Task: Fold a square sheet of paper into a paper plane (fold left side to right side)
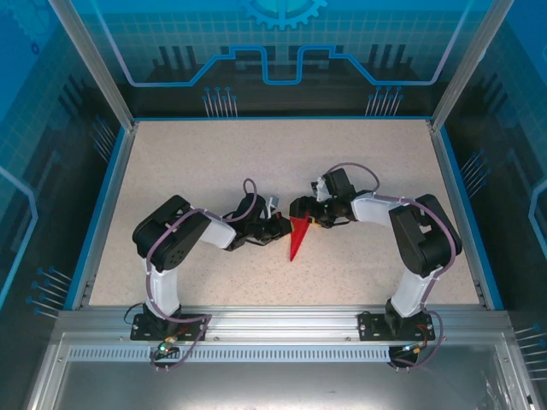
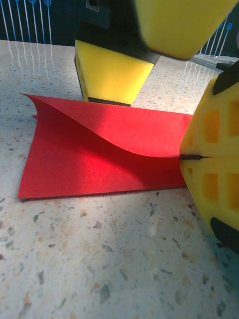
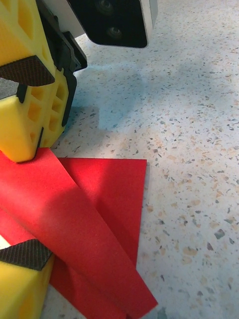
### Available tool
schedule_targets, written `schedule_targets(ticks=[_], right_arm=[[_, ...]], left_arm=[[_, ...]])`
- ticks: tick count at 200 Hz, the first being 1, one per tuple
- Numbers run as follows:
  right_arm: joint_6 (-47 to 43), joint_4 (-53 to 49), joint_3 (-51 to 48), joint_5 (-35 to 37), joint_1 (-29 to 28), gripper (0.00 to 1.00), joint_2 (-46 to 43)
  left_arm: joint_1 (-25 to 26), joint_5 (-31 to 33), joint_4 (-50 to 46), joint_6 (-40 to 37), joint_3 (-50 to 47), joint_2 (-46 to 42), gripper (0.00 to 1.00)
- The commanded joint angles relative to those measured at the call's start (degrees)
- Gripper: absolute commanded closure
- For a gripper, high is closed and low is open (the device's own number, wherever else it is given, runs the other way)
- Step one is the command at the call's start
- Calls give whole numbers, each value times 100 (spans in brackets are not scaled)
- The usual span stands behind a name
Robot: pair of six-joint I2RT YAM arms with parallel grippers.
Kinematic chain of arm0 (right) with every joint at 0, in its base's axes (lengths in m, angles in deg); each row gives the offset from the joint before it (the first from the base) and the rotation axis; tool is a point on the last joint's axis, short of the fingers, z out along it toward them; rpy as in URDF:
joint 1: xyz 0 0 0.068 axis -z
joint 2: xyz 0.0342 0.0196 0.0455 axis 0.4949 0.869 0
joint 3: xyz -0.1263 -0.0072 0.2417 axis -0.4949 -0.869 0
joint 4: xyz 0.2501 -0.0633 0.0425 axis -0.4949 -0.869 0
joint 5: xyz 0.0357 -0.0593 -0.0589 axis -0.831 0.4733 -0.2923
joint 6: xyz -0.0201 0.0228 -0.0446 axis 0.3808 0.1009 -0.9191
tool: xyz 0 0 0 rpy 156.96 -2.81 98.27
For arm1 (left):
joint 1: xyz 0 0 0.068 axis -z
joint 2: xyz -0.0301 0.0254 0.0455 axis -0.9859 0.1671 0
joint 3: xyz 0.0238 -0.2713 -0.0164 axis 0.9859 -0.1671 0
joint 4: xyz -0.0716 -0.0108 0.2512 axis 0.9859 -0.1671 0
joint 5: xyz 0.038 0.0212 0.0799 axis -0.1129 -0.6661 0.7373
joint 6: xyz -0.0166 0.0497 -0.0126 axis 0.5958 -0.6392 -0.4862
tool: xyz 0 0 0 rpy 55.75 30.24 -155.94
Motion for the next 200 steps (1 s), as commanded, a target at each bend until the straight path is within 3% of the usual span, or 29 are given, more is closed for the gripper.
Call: schedule_targets(ticks=[1,111,120,156,200], right_arm=[[-138,-270,29,96,-75,16,103],[-270,-367,-223,337,171,14,-916],[-287,-372,-242,327,171,17,-959],[-245,-344,-80,30,110,46,-687],[-201,-414,206,60,-81,50,-263]], left_arm=[[-56,-60,-116,-175,66,146,100],[-11,-119,40,-140,-111,321,100],[-10,-135,41,-145,-100,330,100],[16,-200,1,-178,-7,400,100],[54,-203,-179,-286,86,409,100]])
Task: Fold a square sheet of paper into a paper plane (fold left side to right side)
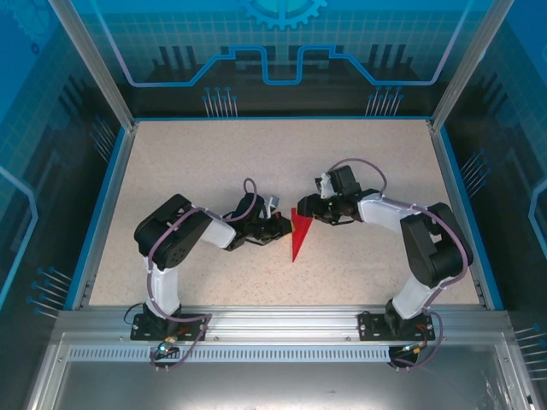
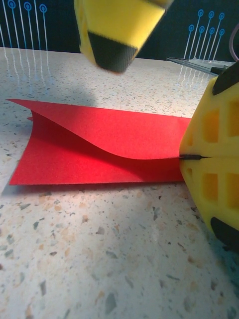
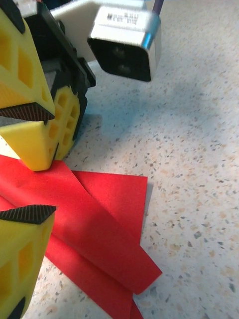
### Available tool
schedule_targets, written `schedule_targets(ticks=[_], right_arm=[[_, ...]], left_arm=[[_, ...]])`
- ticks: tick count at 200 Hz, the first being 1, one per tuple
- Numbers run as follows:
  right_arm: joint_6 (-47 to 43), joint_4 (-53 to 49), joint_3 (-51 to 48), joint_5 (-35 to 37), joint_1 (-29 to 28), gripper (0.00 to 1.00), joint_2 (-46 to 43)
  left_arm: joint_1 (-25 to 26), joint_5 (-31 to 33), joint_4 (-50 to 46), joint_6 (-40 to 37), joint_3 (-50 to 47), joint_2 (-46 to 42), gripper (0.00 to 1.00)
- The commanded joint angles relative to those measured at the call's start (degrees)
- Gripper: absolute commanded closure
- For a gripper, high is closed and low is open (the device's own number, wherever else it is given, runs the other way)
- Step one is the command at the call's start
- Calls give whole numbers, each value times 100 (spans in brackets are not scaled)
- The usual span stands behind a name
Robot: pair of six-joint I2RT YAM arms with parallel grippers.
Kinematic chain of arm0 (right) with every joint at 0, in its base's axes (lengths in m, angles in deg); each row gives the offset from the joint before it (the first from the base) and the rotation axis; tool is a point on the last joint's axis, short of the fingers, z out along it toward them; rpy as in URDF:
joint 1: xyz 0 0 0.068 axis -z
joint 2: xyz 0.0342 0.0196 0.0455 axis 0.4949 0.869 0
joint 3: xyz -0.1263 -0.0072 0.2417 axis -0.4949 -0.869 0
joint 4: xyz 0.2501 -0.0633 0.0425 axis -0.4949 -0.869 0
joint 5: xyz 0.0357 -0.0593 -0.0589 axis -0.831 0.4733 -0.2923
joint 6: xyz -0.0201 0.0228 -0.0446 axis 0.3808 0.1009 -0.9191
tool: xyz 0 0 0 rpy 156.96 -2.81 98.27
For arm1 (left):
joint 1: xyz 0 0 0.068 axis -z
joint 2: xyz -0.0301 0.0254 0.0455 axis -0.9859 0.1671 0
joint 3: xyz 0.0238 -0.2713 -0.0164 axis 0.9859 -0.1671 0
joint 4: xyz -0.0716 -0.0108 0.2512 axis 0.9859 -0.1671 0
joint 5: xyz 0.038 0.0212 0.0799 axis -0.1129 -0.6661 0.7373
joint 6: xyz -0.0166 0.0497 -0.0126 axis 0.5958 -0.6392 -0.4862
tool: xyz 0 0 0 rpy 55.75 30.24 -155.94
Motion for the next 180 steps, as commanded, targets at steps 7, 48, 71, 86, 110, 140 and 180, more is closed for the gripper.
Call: schedule_targets(ticks=[7,48,71,86,110,140,180], right_arm=[[20,-164,264,-90,-142,50,266],[20,-189,272,-21,-184,51,346],[3,-237,261,55,-196,51,279],[-14,-285,286,87,-196,51,298],[3,-295,292,85,-196,52,387],[4,-319,297,130,-195,52,444],[-15,-409,302,218,-194,53,574]], left_arm=[[90,-4,-455,-300,113,291,100],[169,0,-757,-492,262,300,100],[188,13,-868,-554,323,309,100],[197,14,-884,-567,342,324,100],[199,38,-915,-562,342,325,100],[198,64,-942,-560,338,326,100],[202,103,-976,-542,340,344,100]])
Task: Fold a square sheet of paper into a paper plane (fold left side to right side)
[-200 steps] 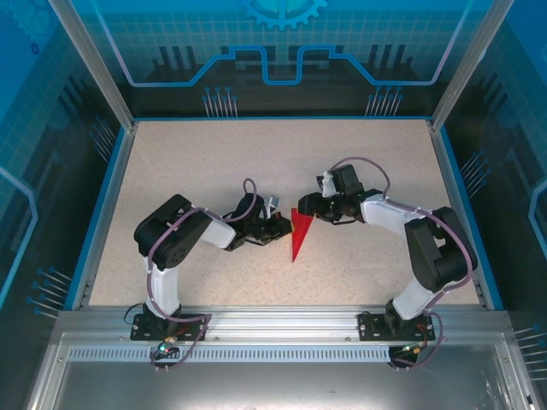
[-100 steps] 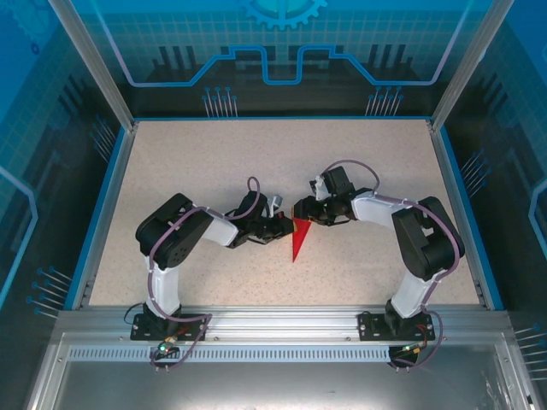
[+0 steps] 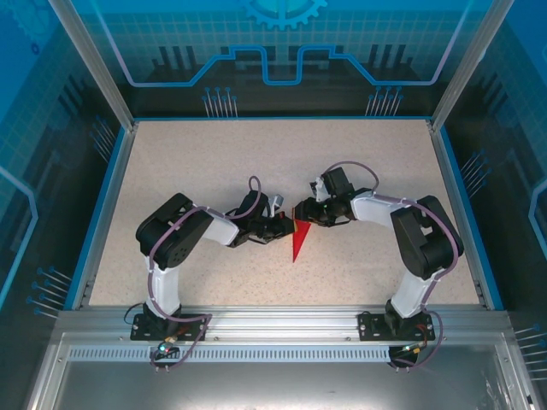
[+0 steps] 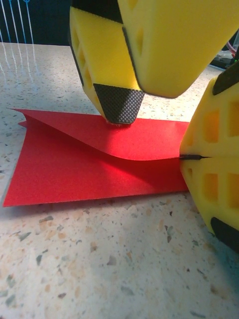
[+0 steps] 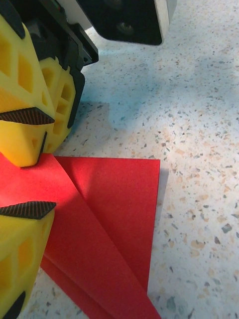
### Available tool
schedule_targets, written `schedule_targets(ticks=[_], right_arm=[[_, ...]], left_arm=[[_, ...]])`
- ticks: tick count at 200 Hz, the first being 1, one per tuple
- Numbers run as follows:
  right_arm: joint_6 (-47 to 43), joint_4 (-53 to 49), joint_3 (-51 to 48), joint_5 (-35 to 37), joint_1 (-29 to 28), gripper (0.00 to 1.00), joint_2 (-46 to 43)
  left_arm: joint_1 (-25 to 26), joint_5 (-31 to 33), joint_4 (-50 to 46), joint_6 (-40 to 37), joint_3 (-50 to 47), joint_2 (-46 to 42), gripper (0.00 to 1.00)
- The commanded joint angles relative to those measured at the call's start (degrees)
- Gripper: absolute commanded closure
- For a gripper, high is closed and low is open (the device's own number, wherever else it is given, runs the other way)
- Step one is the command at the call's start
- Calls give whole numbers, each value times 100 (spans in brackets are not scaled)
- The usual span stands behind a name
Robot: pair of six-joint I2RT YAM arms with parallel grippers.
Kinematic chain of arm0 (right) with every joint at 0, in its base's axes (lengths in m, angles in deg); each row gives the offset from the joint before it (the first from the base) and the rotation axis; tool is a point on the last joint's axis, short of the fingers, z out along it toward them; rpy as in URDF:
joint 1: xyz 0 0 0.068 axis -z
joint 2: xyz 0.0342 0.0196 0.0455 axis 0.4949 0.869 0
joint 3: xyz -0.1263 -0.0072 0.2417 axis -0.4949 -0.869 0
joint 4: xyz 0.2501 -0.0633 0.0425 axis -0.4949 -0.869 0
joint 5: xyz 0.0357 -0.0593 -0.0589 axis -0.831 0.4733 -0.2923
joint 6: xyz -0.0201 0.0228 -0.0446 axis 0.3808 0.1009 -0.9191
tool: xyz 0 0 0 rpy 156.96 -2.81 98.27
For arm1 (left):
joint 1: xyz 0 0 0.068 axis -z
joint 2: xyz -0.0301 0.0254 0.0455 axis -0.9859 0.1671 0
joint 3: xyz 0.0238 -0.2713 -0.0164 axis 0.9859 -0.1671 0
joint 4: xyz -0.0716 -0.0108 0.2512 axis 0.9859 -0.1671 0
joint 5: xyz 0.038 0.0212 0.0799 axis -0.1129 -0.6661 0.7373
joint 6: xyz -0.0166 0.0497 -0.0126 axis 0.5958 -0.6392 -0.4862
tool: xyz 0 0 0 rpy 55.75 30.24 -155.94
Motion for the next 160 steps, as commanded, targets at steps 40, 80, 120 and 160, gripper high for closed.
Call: schedule_targets(ticks=[40,80,120,160], right_arm=[[-21,-230,108,168,-67,54,282],[-47,-271,97,220,-49,54,383],[-22,-407,-36,321,21,56,490],[-43,-519,-267,421,109,57,452]], left_arm=[[143,220,-525,-96,21,311,100],[143,219,-503,-58,7,347,100],[136,176,-434,-50,-73,210,100],[142,166,-577,-105,-201,-256,88]])
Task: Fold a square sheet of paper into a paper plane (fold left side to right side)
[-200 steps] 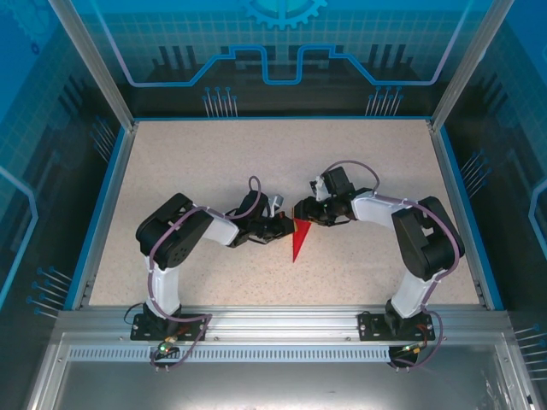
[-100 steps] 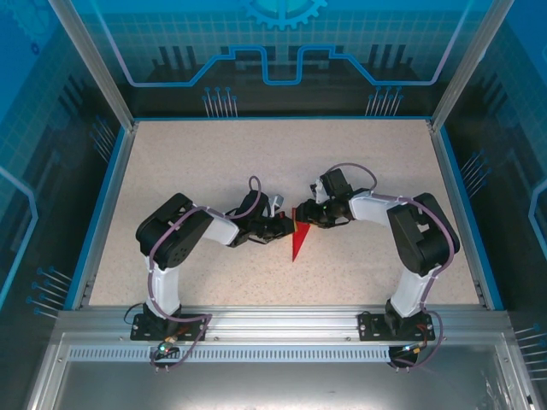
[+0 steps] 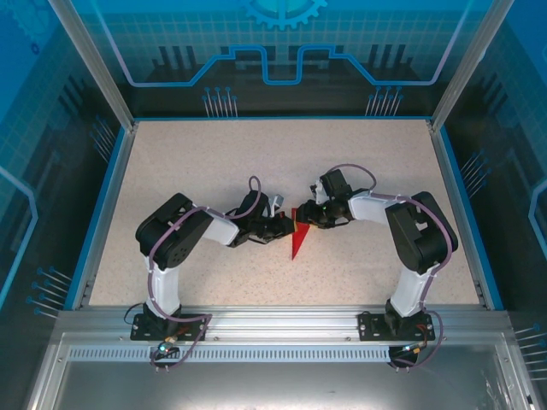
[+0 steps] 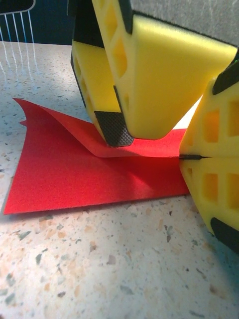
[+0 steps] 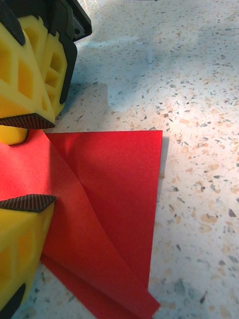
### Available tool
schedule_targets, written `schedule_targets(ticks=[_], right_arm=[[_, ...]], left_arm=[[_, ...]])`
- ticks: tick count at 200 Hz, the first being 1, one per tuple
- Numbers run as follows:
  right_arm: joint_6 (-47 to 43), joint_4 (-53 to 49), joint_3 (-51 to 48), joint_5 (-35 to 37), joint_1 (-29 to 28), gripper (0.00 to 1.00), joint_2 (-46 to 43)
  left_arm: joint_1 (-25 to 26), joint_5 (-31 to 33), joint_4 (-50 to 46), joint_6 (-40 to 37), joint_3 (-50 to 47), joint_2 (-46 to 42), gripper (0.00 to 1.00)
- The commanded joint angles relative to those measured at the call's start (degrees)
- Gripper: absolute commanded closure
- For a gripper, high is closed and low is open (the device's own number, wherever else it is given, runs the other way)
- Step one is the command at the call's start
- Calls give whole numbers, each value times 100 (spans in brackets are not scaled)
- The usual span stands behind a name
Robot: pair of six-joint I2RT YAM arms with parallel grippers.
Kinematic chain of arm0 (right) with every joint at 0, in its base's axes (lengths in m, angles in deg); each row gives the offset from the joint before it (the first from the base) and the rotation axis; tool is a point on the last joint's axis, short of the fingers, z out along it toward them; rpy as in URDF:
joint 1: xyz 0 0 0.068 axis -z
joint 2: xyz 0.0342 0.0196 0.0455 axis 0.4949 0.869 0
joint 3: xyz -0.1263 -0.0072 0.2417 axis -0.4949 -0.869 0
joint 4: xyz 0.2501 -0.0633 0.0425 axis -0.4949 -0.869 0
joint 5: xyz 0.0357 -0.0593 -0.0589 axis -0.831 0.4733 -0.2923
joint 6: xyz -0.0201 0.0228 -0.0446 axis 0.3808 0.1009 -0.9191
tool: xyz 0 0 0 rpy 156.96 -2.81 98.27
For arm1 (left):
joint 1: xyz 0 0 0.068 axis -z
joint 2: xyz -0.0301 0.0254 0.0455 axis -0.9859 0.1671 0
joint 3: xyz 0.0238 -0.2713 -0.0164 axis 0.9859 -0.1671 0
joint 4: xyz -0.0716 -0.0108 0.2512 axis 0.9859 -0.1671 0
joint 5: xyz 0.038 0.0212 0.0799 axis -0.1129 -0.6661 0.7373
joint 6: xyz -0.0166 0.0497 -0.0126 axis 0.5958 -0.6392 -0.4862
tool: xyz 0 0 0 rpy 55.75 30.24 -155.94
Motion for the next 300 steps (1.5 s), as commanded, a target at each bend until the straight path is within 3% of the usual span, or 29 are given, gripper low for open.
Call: schedule_targets(ticks=[1,28,50,66,90,134,300], right_arm=[[-45,-506,-283,360,85,58,174],[-93,-555,-336,420,96,58,181],[-92,-514,-357,401,94,59,192],[-92,-486,-346,376,88,59,191],[-92,-467,-344,352,85,59,201],[-93,-469,-322,322,68,59,216],[-153,-581,-216,329,41,58,249]], left_arm=[[136,148,-545,-115,-196,-225,88],[113,229,-813,-223,-344,-759,76],[109,244,-1101,-313,-447,-1256,71],[143,188,-1244,-311,-513,-1568,73],[301,-11,-1338,-209,-456,-1803,83],[564,-371,-1245,71,-46,-1444,88],[665,-182,-1132,177,-109,-515,89]])
